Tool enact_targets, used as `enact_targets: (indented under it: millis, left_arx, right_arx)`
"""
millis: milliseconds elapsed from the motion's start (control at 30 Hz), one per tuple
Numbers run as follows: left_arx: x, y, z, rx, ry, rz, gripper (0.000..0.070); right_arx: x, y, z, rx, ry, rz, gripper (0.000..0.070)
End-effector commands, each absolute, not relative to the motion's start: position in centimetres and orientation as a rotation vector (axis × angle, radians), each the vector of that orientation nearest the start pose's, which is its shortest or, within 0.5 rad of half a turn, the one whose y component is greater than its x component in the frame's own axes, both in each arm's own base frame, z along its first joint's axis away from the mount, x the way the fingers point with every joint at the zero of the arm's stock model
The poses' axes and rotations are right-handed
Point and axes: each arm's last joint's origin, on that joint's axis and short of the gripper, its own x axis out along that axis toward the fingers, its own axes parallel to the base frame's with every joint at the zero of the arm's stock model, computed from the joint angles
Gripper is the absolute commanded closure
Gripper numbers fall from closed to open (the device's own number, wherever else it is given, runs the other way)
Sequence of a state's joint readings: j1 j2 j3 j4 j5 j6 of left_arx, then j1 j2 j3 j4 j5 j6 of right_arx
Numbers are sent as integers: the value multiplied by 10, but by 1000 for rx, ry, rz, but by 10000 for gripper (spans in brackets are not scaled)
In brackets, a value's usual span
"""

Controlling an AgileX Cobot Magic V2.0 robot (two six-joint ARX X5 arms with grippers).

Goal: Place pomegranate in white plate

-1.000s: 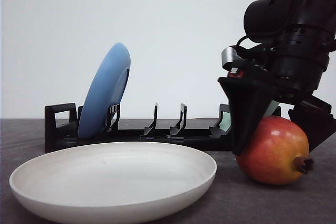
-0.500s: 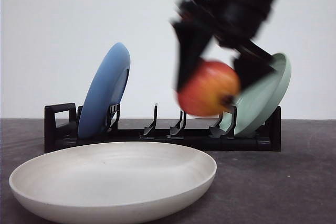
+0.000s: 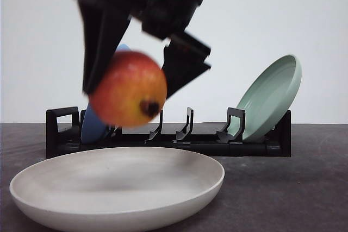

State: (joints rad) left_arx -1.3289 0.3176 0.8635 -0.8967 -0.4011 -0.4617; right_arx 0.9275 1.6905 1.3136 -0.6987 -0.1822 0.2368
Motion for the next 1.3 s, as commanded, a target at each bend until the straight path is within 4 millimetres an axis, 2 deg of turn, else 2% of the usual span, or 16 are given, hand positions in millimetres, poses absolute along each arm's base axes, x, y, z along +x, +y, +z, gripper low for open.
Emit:
enact_targets:
  millis: [0, 367, 467, 667, 767, 800, 867, 900, 967, 1067, 1167, 1267]
  left_arx:
    - [19, -32, 334, -161, 434, -853, 108]
    - [19, -32, 334, -174, 441, -850, 108]
    - [19, -32, 334, -177, 442, -849, 108]
    - [19, -32, 334, -177, 442, -849, 108]
    - [19, -32, 334, -177, 443, -849, 108]
    - [19, -32, 334, -177, 443, -849, 108]
    - [19, -32, 334, -177, 442, -849, 108]
    - [19, -32, 334, -177, 443, -849, 108]
    - [19, -32, 334, -177, 443, -849, 108]
    - [19, -32, 334, -177, 443, -849, 108]
    - [19, -32, 334, -178, 443, -849, 108]
    - [19, -32, 334, -178, 443, -849, 108]
  right_arx:
    - [203, 291, 241, -224, 1163, 864, 221]
    - [203, 306, 197, -299, 1297, 833, 220]
    - [204, 307, 190, -311, 1322, 824, 220]
    - [202, 310, 190, -313, 1309, 836, 212]
    - [202, 310, 190, -313, 1309, 836, 138]
    - [202, 310, 190, -312, 1309, 836, 77]
    - [202, 310, 190, -312, 1307, 838, 0]
    - [202, 310, 191, -312, 1305, 839, 0]
    - [202, 310, 193, -309, 1300, 841, 0]
    - [204, 306, 208, -287, 1268, 859, 0]
    - [202, 297, 234, -272, 1203, 876, 0]
    - [198, 277, 269, -245, 1136, 887, 0]
